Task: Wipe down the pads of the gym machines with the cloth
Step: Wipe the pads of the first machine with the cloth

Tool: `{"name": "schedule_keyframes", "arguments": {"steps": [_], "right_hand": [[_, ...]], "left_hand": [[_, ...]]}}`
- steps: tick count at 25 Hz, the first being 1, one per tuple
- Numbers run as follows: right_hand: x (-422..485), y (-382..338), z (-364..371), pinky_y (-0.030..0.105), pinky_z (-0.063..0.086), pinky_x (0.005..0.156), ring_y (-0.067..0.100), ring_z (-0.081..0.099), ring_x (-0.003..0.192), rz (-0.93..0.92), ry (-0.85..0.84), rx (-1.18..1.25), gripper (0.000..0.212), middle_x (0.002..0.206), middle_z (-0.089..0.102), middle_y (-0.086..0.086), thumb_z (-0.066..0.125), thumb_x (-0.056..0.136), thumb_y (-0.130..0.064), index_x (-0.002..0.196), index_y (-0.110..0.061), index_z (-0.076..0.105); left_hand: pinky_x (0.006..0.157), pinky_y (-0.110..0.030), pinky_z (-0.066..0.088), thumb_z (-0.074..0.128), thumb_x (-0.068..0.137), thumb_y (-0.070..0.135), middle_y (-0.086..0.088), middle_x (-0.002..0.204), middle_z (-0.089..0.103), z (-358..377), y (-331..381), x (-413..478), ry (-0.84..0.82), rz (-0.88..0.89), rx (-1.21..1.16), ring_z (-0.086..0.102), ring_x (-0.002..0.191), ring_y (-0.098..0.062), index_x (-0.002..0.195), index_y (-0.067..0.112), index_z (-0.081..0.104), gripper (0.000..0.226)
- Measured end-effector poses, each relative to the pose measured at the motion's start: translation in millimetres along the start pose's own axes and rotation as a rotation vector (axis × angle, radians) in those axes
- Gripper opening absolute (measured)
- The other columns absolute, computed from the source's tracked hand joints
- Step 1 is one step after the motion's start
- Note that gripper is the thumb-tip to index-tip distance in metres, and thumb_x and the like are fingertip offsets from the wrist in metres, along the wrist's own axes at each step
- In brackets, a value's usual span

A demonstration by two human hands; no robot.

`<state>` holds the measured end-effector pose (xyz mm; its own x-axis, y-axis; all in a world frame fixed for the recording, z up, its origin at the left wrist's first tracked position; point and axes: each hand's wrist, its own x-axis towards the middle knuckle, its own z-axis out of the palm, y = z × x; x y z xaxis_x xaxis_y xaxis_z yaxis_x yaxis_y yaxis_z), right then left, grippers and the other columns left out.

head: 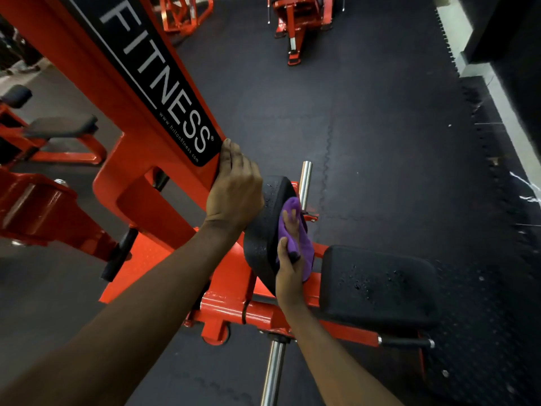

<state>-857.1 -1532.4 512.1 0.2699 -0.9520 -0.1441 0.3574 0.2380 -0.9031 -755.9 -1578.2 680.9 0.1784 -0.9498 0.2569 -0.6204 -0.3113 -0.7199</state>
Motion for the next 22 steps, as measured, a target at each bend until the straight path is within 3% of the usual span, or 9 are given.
{"name": "schedule_keyframes", "arguments": {"steps": [4, 7, 9, 11, 12, 15, 19, 22], "right_hand": [[-17, 42, -21, 0.025, 0.046, 0.104, 0.007, 0.063, 0.118, 0.148, 0.115, -0.055, 0.018, 0.123, 0.069, -0.003, 0.058, 0.102, -0.023, 0.117, -0.029, 0.066], [-4, 69, -35, 0.030, 0.044, 0.102, 0.018, 0.064, 0.117, 0.264, 0.196, -0.112, 0.014, 0.122, 0.071, 0.002, 0.059, 0.102, -0.028, 0.115, -0.031, 0.064], [10, 71, -36, 0.038, 0.045, 0.104, 0.028, 0.064, 0.117, 0.364, 0.240, -0.092, 0.029, 0.121, 0.071, 0.010, 0.058, 0.101, -0.038, 0.123, -0.022, 0.067], [24, 50, -26, 0.037, 0.048, 0.095, 0.022, 0.067, 0.101, 0.448, 0.255, -0.019, 0.040, 0.115, 0.071, 0.011, 0.052, 0.103, -0.042, 0.129, -0.014, 0.065], [30, 35, -17, 0.035, 0.048, 0.097, 0.016, 0.066, 0.101, 0.440, 0.205, -0.011, 0.044, 0.120, 0.069, 0.008, 0.050, 0.102, -0.047, 0.132, -0.017, 0.062], [43, -5, 9, 0.033, 0.045, 0.110, 0.010, 0.057, 0.127, 0.253, 0.066, -0.044, 0.075, 0.141, 0.058, -0.005, 0.047, 0.088, -0.071, 0.145, -0.023, 0.050], [56, -17, 14, 0.024, 0.033, 0.116, 0.007, 0.045, 0.136, 0.063, 0.091, -0.135, 0.052, 0.145, 0.052, -0.009, 0.048, 0.104, -0.047, 0.147, -0.018, 0.050], [73, 8, -4, 0.017, 0.024, 0.117, 0.003, 0.037, 0.137, 0.065, 0.095, -0.152, 0.042, 0.145, 0.044, -0.015, 0.044, 0.108, -0.026, 0.150, -0.017, 0.045]], "left_hand": [[0.119, -0.055, 0.028, 0.039, 0.087, 0.027, -0.033, 0.120, 0.063, 2, 0, -2, 0.006, 0.014, 0.006, 0.050, 0.127, -0.047, 0.111, -0.004, 0.066, 0.048], [0.118, -0.054, 0.029, 0.041, 0.089, 0.031, -0.030, 0.118, 0.065, 2, 0, -3, 0.026, 0.026, 0.020, 0.052, 0.126, -0.046, 0.111, -0.001, 0.068, 0.047], [0.118, -0.055, 0.028, 0.041, 0.091, 0.033, -0.030, 0.118, 0.065, 0, 0, -4, 0.022, 0.021, 0.018, 0.051, 0.127, -0.046, 0.113, -0.001, 0.067, 0.048], [0.119, -0.056, 0.027, 0.040, 0.091, 0.033, -0.031, 0.119, 0.064, -2, 0, -4, -0.002, 0.014, 0.016, 0.049, 0.127, -0.048, 0.114, -0.002, 0.066, 0.049], [0.119, -0.056, 0.026, 0.041, 0.090, 0.033, -0.032, 0.119, 0.063, -2, 0, -4, -0.009, 0.012, 0.020, 0.049, 0.127, -0.047, 0.113, -0.002, 0.066, 0.049], [0.119, -0.057, 0.025, 0.041, 0.090, 0.033, -0.032, 0.118, 0.063, -2, -1, -5, -0.004, 0.029, 0.016, 0.049, 0.126, -0.048, 0.113, -0.003, 0.065, 0.049], [0.118, -0.057, 0.026, 0.037, 0.092, 0.029, -0.032, 0.116, 0.064, -2, -1, -4, -0.031, 0.022, 0.015, 0.049, 0.127, -0.049, 0.114, -0.004, 0.064, 0.048], [0.118, -0.057, 0.025, 0.037, 0.095, 0.028, -0.031, 0.116, 0.064, -1, -1, -3, -0.019, 0.013, 0.001, 0.048, 0.127, -0.048, 0.114, -0.004, 0.064, 0.046]]}}
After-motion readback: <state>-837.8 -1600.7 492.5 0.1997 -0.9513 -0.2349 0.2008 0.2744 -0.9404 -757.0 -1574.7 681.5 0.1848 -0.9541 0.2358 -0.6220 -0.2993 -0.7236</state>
